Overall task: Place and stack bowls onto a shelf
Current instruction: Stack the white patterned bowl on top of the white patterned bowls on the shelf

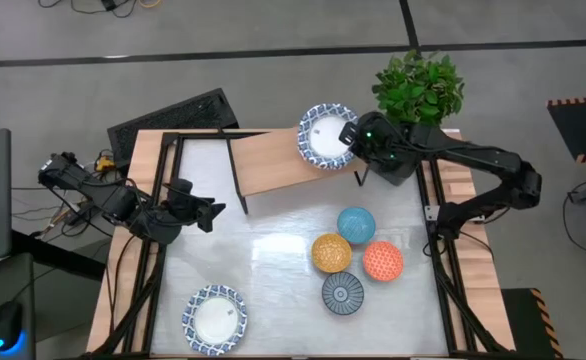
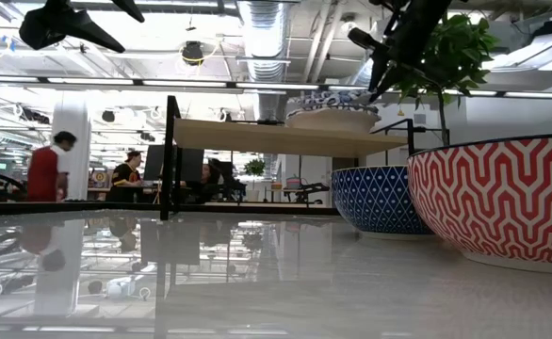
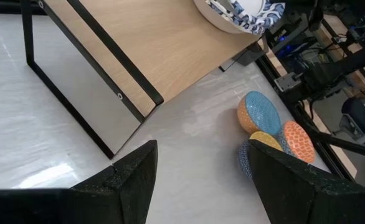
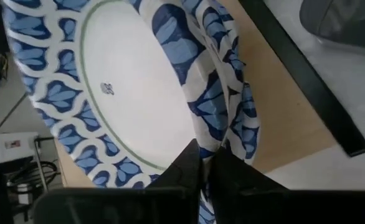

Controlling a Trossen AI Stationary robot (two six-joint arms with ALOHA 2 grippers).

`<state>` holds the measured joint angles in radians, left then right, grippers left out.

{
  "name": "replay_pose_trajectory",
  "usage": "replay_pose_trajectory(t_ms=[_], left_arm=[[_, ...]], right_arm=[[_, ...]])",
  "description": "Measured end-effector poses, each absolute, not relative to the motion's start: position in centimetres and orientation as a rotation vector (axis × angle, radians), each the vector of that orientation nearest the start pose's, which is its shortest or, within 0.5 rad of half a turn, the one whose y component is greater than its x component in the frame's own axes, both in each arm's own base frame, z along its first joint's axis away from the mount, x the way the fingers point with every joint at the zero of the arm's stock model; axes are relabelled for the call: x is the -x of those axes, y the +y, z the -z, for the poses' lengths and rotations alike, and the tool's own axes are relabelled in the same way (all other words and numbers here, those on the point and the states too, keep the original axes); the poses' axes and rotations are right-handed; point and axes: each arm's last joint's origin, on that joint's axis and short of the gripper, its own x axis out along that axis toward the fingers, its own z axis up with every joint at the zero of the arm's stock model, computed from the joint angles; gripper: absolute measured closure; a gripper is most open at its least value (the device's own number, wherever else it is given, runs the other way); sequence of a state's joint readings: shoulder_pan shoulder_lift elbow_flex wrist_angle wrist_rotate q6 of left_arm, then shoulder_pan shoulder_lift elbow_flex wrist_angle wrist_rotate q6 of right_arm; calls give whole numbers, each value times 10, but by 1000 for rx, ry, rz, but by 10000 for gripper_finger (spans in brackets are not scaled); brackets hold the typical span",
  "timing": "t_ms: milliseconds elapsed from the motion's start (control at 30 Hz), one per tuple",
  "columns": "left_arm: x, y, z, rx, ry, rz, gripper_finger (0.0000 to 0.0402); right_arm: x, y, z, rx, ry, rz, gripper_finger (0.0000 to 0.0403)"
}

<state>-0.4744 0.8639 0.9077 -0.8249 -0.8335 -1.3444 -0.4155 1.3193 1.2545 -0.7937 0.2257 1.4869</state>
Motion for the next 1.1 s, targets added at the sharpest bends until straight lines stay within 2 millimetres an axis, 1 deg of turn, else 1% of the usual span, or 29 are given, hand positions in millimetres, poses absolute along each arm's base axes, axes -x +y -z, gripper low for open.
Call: replay_pose_trajectory(t_ms=[100, 200, 500, 667, 733, 867, 967, 1033, 1100], left_arm=[[-146, -51, -314, 812, 280, -668, 169], [-146, -51, -314, 812, 279, -668, 169], [-146, -51, -314, 809, 280, -667, 169], [-146, -51, -313, 807, 282, -667, 169], [-146, -51, -314, 805, 282, -666, 169], [-146, -51, -313, 805, 282, -666, 169], [-146, -51, -313, 805, 282, -667, 169], [-145, -51, -313, 804, 283, -667, 169], [-146, -51, -313, 804, 282, -667, 169]], right_arm=[[-240, -113, -330, -1405, 271, 1126, 340], [-241, -113, -330, -1372, 293, 1116, 318], [-244, -114, -330, -1297, 337, 1067, 220], [-238, -114, -336, -1290, 389, 965, 180], [-234, -111, -339, -1286, 408, 933, 172], [-225, -107, -342, -1276, 438, 942, 169], [-218, -101, -342, -1250, 491, 949, 169], [-219, -95, -345, -1208, 491, 923, 168], [-222, -88, -350, -1171, 455, 880, 168]])
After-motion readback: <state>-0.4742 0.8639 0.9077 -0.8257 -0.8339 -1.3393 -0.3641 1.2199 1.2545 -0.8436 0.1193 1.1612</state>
